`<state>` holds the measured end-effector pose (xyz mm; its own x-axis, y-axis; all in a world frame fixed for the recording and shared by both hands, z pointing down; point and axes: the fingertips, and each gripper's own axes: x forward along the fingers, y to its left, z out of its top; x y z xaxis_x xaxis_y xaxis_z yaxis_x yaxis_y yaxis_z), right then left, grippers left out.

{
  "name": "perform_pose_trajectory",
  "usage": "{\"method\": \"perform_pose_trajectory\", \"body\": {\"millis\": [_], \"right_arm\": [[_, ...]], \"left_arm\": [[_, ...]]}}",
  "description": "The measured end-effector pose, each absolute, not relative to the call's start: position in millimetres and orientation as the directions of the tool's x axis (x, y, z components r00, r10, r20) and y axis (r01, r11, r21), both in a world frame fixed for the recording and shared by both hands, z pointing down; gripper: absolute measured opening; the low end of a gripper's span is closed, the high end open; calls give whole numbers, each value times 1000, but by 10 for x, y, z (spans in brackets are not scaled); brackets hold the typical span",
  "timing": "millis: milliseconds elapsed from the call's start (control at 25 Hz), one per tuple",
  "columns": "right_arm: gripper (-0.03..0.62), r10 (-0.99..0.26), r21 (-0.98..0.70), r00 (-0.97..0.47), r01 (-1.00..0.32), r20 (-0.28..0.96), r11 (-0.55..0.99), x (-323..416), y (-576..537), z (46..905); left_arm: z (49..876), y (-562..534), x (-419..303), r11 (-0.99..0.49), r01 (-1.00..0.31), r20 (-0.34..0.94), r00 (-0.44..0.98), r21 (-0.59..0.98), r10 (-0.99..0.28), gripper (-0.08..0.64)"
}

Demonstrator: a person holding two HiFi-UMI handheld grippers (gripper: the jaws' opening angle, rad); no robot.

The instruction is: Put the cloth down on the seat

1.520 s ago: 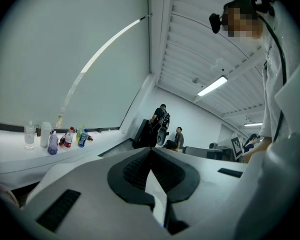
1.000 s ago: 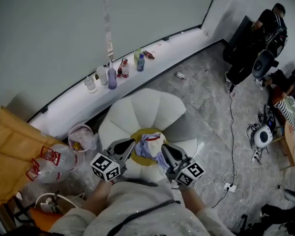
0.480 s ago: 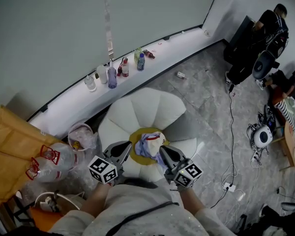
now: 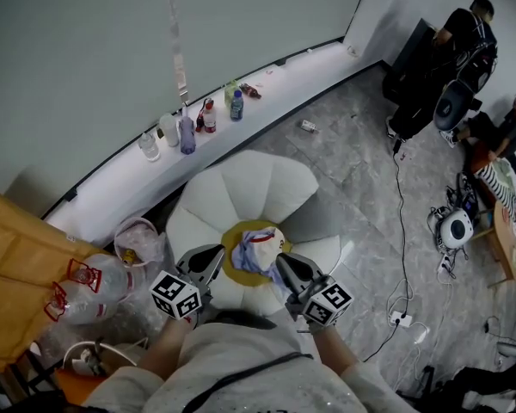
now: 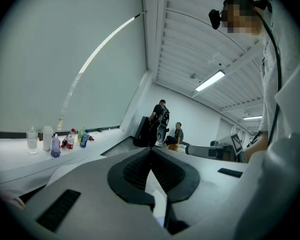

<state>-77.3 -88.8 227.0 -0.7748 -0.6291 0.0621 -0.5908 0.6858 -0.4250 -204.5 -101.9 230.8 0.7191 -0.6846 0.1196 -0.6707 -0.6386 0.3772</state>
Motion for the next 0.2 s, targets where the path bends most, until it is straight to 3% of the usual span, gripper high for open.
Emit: {"method": "perform_pose_trajectory", "body": {"millis": [200], "right_arm": [[17,-635,-428,-769,-598,69,678,-717,-874,2303]], "left_arm": [[2333,-1036,-2018,-639,-669,123,721,381,-682,13]]}}
